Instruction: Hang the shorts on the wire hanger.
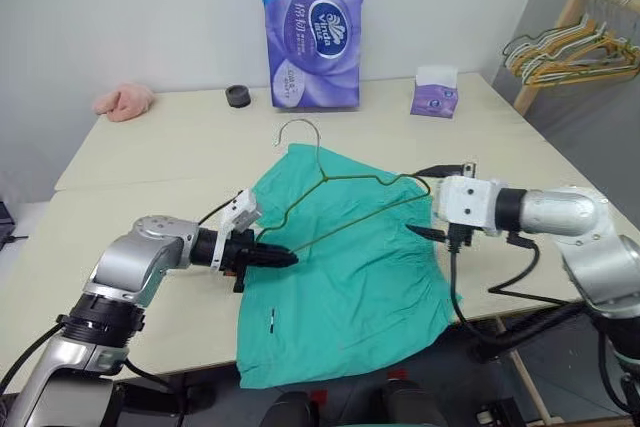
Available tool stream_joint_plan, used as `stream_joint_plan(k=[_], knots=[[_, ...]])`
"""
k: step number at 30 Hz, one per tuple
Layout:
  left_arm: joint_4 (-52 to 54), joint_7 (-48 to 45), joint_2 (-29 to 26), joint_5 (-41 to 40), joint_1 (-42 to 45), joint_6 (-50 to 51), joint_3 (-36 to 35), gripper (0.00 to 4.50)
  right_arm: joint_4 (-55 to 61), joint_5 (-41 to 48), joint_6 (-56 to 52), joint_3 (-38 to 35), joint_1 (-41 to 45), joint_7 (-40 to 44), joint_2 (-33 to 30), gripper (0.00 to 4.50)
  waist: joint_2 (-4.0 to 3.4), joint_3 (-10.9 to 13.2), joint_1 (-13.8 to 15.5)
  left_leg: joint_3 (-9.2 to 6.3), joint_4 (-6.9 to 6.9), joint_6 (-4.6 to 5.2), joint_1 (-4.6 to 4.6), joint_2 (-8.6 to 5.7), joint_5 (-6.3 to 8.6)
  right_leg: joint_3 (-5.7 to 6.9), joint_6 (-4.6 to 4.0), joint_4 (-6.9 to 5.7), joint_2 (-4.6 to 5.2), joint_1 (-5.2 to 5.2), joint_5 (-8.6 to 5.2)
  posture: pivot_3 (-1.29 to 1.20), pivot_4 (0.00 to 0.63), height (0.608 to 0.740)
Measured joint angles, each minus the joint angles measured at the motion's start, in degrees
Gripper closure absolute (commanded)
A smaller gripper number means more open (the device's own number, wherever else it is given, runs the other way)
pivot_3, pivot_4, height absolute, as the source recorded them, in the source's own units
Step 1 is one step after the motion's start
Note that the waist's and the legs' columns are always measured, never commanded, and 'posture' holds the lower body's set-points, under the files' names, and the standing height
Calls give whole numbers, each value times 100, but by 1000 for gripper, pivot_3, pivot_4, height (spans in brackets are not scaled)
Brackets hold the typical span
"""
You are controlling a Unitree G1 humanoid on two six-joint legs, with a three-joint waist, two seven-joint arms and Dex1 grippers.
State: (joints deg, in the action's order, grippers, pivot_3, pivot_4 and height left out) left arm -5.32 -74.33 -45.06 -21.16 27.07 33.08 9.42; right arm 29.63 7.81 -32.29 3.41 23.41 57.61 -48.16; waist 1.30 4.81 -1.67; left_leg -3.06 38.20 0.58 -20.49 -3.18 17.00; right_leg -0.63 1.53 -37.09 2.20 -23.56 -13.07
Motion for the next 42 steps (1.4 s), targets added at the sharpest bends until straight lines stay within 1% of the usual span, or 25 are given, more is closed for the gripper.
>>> stream_joint_plan(k=[2, 5, 10, 13, 19, 24, 27, 30, 33, 40, 41, 42], knots=[[-91, -35, -117, 378, 193, -559, 105, 4500, 310, 541, -843, -403, -24, -26, 1, 277, -1, 0, 1, 0, -1, 0, 0, 0, 0, 0, 0, 2, 2, 1, 0, -89, 58, 740], [-205, -206, -249, 832, 357, -1210, 322, 4500, 599, 937, -1594, -672, -170, -147, -47, 277, -1, 0, -8, 0, -4, 1, 1, 0, 1, 0, 0, 6, 2, 2, 0, -93, 59, 740], [-203, -534, -280, 1251, 520, -1767, 660, 4500, 905, 1146, -2287, -599, -336, -535, -102, 277, -2, 1, -20, 3, -4, 1, -6, 1, 1, 0, 1, 6, 2, -4, -1, -117, 62, 740], [-202, -614, -256, 1424, 609, -1948, 737, 4500, 936, 1145, -2446, -295, -405, -651, -205, 277, -2, 1, -24, 4, -2, 2, -6, 1, 1, 1, 2, 5, 2, -3, -1, -122, 62, 740], [-180, -664, -189, 1558, 696, -2096, 834, 4500, 863, 1120, -2435, 427, -338, -668, -329, 277, -2, 1, -54, 4, -1, 3, -6, 2, 1, 2, 4, 6, 0, -3, -2, -120, 60, 740], [59, -740, -177, 1559, 695, -2021, 835, 4500, 364, 870, -2278, 1156, -5, -718, -273, 277, -1, 1, -98, 3, -1, 3, -7, 2, 1, 3, 4, 6, -1, -3, -2, -118, 59, 740], [152, -746, -175, 1559, 694, -1955, 836, 4500, 111, 769, -2195, 1430, 104, -753, -177, 277, -1, 1, -122, 2, 0, 3, -7, 2, 1, 4, 4, 5, 0, -3, -2, -111, 53, 740], [194, -754, -172, 1562, 694, -1927, 836, 4500, -149, 627, -2152, 1737, 308, -768, -17, 839, -1, 1, -139, 2, 1, 2, -7, 2, 1, 4, 4, 3, -1, -3, -2, -111, 53, 740], [257, -759, -174, 1566, 694, -1887, 836, 4500, -307, 545, -2091, 1888, 387, -752, -7, 1859, -1, 1, -140, 1, 1, 2, -9, 1, 1, 4, 3, 4, 0, -4, -1, -107, 49, 740], [258, -750, -178, 1593, 694, -1872, 836, 4500, -300, 519, -2079, 1924, 417, -640, -10, 4321, -1, 1, -142, 0, 2, 2, -8, 1, 1, 4, 4, 3, 0, -4, -1, -111, 47, 740], [257, -711, -182, 1615, 696, -1863, 826, 4500, -260, 528, -2075, 1962, 410, -589, -20, 4454, -1, 1, -143, 0, 2, 2, -8, 2, 1, 5, 4, 3, 0, -4, -1, -111, 47, 740], [257, -705, -213, 1650, 697, -1862, 820, 4500, -204, 543, -2076, 2012, 386, -544, -19, 4454, -1, 1, -145, -2, 2, 2, -8, 2, 1, 7, 4, 4, -1, -4, -1, -113, 48, 740]])
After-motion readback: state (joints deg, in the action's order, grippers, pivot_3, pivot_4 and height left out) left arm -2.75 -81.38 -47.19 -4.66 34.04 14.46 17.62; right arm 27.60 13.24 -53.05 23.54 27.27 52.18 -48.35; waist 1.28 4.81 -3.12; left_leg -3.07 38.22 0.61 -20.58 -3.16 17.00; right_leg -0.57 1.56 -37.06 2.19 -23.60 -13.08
